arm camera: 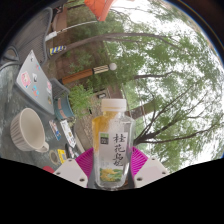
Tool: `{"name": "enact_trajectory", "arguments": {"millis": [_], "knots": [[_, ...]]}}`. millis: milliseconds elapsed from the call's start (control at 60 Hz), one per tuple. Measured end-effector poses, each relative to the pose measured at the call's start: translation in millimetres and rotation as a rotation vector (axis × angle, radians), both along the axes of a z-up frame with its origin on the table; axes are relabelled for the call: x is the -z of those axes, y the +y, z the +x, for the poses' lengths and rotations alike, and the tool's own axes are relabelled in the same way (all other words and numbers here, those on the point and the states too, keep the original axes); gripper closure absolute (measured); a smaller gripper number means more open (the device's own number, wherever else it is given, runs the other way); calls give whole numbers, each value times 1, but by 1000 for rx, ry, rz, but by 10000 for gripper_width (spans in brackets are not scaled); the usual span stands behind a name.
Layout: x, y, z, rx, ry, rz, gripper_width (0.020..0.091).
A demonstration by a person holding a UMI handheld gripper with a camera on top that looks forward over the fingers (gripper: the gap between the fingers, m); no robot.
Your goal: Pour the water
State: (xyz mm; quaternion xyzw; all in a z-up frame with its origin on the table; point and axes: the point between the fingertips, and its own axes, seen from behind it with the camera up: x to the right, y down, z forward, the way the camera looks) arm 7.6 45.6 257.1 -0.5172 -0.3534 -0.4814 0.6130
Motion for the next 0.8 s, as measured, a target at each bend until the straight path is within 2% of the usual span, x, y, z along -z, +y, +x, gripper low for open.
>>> {"name": "enact_trajectory", "arguments": {"millis": [67, 133, 150, 283, 433, 583, 717, 800], "knots": [[18, 4, 22, -28, 386, -22, 636], [51, 14, 31, -78, 729, -78, 636], [70, 29, 25, -93, 819, -84, 635], [128, 50, 31, -139, 1236, -207, 635], [147, 61, 46, -148, 1331, -246, 636], [188, 80, 26, -134, 1296, -281, 635], [196, 76, 43, -100, 1248, -296, 635], [187, 66, 57, -102, 1248, -297, 632]]}}
